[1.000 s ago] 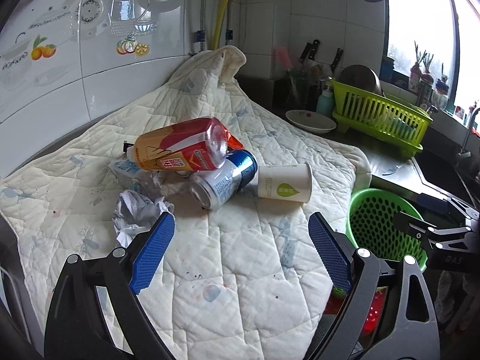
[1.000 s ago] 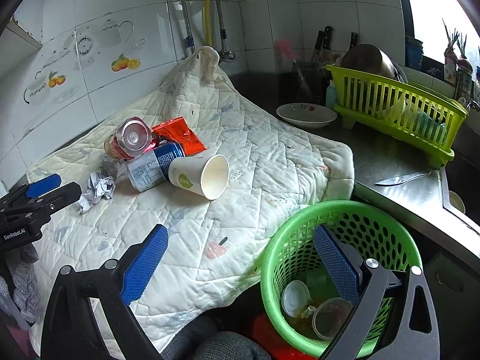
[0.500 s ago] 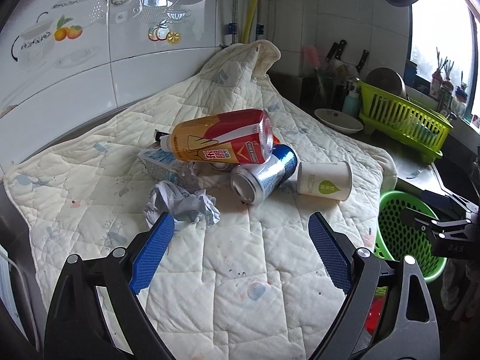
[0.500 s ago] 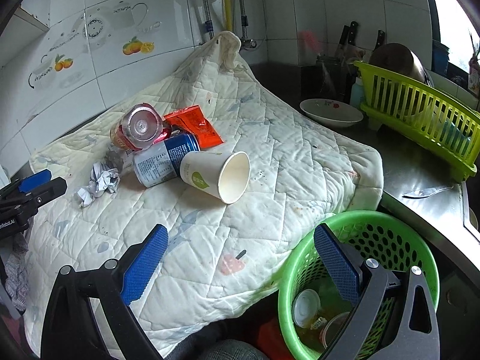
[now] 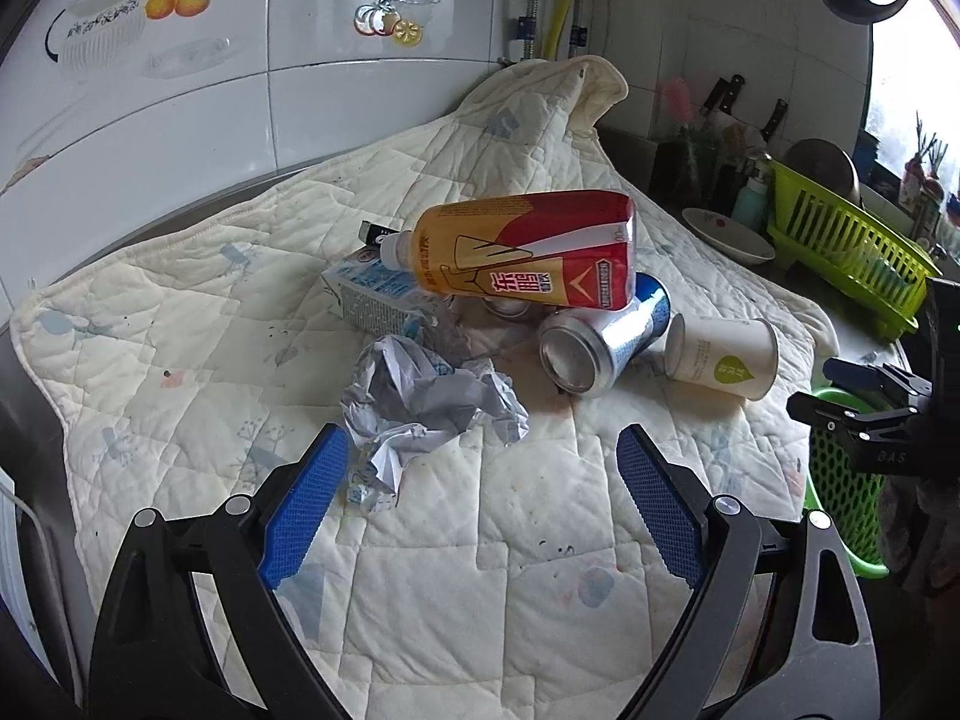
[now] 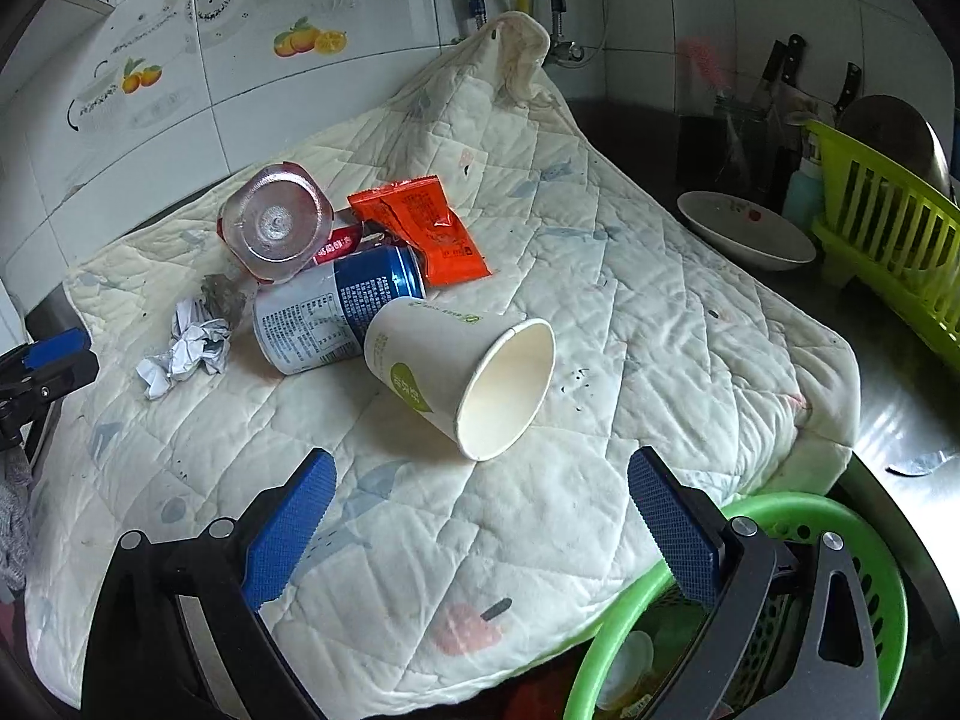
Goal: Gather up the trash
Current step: 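Move both tools back over the remaining trash on the cloth, then grasp the crumpled paper with the left tool while the right tool grasps the white paper cup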
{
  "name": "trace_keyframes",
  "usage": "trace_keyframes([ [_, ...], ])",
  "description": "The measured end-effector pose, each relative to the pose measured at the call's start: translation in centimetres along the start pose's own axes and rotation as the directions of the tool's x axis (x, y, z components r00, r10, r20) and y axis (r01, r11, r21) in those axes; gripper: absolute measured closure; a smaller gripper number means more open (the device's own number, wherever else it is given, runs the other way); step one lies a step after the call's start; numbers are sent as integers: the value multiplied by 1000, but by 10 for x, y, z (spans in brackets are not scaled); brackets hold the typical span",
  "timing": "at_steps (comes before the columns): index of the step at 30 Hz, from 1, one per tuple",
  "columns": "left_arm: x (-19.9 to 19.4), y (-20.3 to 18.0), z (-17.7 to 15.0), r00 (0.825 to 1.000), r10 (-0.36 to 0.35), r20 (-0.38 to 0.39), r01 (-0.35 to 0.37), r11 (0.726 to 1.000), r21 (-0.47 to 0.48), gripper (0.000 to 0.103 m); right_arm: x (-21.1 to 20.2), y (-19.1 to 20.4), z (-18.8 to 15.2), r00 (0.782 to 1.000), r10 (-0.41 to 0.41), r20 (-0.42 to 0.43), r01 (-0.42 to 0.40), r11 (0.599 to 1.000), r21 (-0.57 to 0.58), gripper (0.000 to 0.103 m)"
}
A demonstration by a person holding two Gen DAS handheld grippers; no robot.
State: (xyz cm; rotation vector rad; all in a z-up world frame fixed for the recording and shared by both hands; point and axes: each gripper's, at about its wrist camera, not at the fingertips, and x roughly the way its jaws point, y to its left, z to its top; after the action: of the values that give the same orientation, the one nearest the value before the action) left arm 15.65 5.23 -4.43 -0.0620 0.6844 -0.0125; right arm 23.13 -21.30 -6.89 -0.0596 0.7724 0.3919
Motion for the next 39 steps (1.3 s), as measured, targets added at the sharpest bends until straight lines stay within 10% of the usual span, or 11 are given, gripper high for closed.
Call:
trace_keyframes([
  [20,58,31,3,995,7,-100,-11,999,-39,13,87,-26,31,980,171,-102,-165,984,65,7],
  [39,82,10,15,995,-41,-94,46,997,58,14,89,-10,33,975,198,-97,-199,980,6,12],
])
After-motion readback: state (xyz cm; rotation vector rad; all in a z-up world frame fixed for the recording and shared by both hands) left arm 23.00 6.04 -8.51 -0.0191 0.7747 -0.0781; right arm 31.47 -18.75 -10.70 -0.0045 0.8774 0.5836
